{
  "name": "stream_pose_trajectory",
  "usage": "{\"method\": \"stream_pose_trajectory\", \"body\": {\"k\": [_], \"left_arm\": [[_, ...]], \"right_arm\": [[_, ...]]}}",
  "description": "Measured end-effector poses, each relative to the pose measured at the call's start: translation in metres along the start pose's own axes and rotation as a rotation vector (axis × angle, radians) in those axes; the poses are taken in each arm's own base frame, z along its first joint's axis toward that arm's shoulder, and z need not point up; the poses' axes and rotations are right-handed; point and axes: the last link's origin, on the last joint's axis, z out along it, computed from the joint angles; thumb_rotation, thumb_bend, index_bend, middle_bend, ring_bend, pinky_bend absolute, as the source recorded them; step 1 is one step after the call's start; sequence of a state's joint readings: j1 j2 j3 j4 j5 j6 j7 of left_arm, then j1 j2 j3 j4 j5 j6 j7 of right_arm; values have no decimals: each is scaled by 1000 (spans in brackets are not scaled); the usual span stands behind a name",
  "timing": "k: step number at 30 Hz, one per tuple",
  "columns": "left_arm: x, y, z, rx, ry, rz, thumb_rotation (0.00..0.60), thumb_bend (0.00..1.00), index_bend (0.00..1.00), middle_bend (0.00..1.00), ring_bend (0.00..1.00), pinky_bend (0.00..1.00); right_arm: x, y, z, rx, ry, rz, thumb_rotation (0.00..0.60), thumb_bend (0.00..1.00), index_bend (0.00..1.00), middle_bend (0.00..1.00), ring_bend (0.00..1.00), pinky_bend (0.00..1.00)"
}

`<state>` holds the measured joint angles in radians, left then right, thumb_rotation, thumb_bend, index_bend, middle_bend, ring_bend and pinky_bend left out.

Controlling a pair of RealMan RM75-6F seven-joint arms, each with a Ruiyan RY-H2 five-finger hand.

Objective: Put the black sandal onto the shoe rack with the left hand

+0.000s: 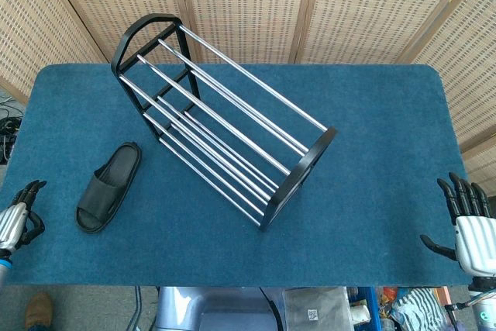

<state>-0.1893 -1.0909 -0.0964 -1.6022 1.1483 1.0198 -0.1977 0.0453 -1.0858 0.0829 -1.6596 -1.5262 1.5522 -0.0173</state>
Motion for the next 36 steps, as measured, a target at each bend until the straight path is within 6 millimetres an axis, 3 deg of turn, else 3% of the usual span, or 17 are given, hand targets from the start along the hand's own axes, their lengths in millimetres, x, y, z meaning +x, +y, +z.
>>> {"method": "stream_pose_trajectory", "body": {"k": [8,16,24,36], "left_arm": [[-14,1,28,84,-59,-150,600,1000,76,34,30,192],[-38,23,47,113,-140,-190,600,1000,116,91,78,249],[-53,44,35,51,-222,-202,600,1000,124,99,86,254],[-78,106,1,-154,-395,-213,600,1000,124,99,86,254]], "right_arm": [[1,1,1,-2,-4,6,600,0,0,0,0,0],[4,3,1,-9,1,18,600,0,0,0,0,0],[4,3,0,-7,-3,25,600,0,0,0,0,0],[3,4,1,-13,-10,23,600,0,0,0,0,0]]}}
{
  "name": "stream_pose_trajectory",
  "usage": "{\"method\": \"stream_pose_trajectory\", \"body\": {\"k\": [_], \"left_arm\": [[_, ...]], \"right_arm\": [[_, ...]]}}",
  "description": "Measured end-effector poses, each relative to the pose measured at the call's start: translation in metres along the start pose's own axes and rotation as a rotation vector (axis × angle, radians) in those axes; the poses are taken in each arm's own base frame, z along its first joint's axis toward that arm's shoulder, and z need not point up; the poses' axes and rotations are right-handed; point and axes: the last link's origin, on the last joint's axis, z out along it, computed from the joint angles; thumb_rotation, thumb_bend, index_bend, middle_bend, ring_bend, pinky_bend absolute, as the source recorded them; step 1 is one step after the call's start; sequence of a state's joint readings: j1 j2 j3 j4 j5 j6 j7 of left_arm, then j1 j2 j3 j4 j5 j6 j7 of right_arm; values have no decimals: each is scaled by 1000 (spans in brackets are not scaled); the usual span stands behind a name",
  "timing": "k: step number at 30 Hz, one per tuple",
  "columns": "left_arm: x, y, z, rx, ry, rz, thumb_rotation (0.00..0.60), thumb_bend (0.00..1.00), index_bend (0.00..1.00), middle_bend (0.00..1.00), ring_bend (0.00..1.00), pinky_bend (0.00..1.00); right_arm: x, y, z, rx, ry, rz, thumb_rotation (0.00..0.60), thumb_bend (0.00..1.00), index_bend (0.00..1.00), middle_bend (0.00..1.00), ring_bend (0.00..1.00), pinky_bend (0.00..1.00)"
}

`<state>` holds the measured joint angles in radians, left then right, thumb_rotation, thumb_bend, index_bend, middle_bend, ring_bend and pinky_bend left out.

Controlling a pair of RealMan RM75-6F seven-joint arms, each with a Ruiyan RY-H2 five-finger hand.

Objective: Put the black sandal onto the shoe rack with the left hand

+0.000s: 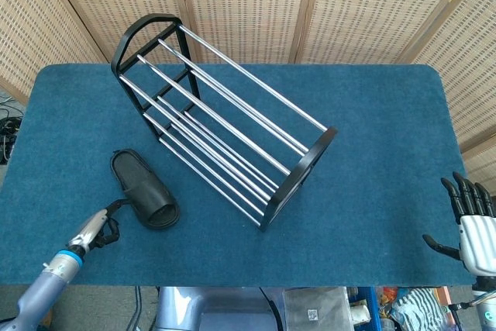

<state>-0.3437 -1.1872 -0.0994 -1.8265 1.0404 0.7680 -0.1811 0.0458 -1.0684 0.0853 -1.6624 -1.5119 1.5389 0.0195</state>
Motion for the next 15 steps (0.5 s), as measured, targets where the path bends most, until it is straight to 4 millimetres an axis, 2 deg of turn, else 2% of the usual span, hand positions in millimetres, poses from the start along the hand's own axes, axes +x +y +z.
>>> {"method": "stream_pose_trajectory", "body": {"k": [2,7,9,11,12,14,15], "left_arm": [[-9,10,0,-22,-44,-1,600,1000,124,99,86,246],[-24,29,3,-79,-104,22,600,1000,124,98,79,153],[-26,32,3,-99,-100,37,600,946,124,85,63,128],[-25,34,1,-126,-84,74,600,743,124,54,44,100],[-24,34,0,-138,-73,97,600,571,106,30,29,85],[-19,32,-4,-169,-32,169,600,334,45,4,7,39],[-15,31,-6,-181,-8,208,600,266,16,0,1,17]], "right_arm": [[0,0,0,-2,1,1,600,0,0,0,0,0],[0,2,1,-7,-2,3,600,0,0,0,0,0],[0,2,1,-9,-2,5,600,0,0,0,0,0],[0,2,1,-10,-2,6,600,0,0,0,0,0],[0,3,1,-10,-2,6,600,0,0,0,0,0],[0,3,1,-10,-5,5,600,0,0,0,0,0],[0,2,1,-9,-5,5,600,0,0,0,0,0]]}}
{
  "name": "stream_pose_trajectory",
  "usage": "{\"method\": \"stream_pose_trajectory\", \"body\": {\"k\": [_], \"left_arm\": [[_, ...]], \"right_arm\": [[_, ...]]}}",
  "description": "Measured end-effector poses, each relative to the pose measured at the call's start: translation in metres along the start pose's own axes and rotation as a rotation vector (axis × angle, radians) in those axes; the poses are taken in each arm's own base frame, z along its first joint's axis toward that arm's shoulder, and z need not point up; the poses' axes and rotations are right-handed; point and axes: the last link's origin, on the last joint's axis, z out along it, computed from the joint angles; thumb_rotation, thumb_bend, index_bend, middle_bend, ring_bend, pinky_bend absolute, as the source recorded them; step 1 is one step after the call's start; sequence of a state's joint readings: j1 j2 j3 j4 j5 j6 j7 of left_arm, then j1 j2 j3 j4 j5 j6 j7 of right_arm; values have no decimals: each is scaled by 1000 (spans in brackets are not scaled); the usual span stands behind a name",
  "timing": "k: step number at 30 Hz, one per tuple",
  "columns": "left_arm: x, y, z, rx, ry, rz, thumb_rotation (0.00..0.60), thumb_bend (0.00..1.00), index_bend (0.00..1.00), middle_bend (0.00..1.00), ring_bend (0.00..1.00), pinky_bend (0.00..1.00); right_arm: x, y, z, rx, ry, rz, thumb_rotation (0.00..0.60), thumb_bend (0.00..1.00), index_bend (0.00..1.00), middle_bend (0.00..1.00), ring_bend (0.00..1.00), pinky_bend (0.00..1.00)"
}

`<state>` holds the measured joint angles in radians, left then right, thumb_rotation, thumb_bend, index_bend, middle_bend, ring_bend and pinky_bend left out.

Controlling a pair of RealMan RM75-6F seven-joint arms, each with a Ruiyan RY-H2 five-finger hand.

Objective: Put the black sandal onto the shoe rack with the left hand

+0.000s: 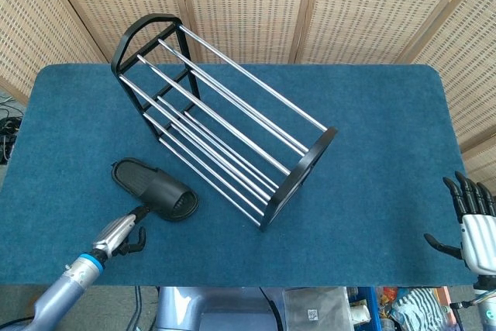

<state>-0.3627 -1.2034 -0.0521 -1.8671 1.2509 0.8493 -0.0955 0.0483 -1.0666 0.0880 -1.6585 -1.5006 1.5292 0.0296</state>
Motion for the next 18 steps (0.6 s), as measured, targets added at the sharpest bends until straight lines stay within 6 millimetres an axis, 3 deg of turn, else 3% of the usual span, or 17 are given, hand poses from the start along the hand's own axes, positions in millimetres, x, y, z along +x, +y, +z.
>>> {"method": "stream_pose_trajectory", "body": {"k": [3,9,18], "left_arm": [[17,-10,-11,-16,87,158,600,195,0,0,0,0],[57,-40,-25,-6,215,437,600,187,0,0,0,0],[105,-80,3,1,245,679,600,189,0,0,0,0]], "right_arm": [[0,-1,0,3,-1,-1,600,0,0,0,0,0],[-1,-2,-1,0,-2,-11,600,0,0,0,0,0],[-8,-3,1,-12,-13,-41,600,0,0,0,0,0]]}}
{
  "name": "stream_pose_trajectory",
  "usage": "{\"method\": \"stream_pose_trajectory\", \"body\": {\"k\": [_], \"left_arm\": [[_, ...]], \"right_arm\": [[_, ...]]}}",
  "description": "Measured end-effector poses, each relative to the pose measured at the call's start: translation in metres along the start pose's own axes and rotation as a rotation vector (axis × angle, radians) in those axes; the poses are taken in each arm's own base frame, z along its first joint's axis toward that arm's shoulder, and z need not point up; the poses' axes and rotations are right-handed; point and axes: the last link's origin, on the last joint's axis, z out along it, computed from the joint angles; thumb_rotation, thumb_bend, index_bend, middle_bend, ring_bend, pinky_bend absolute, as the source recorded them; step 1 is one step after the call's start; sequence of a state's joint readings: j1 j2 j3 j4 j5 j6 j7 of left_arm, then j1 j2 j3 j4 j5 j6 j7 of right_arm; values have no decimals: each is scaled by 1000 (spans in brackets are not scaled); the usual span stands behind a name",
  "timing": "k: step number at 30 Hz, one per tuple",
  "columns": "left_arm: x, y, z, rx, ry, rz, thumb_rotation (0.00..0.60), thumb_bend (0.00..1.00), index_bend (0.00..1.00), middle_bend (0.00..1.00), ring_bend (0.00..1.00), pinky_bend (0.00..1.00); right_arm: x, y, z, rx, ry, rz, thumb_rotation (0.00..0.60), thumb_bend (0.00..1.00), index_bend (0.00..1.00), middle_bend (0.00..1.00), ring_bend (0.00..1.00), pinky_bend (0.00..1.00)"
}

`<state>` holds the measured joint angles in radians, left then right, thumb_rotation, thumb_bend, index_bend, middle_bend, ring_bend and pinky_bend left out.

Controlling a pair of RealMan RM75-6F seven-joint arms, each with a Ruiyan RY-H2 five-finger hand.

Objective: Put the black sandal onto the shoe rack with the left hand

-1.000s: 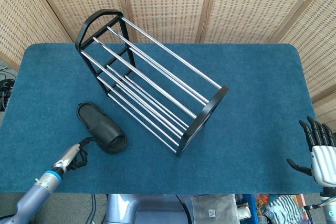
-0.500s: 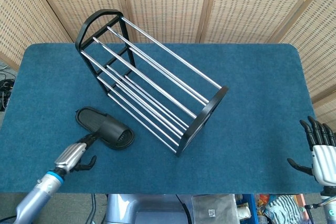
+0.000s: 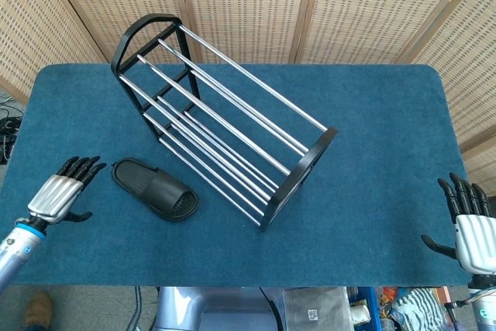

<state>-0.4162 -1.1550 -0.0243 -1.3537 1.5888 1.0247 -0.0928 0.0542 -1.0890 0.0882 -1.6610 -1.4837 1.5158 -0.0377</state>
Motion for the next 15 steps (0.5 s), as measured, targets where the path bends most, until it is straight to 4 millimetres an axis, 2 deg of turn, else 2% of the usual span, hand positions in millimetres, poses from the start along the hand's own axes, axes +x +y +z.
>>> {"method": "stream_pose_trajectory", "body": {"k": [7,15], "left_arm": [[-4,1,44,-62,-25,134,600,190,0,0,0,0],[-10,15,75,-84,-123,246,600,192,0,0,0,0]], "right_arm": [[-6,2,4,-22,-15,-20,600,0,0,0,0,0],[-7,5,8,-46,-14,-28,600,0,0,0,0,0]]}}
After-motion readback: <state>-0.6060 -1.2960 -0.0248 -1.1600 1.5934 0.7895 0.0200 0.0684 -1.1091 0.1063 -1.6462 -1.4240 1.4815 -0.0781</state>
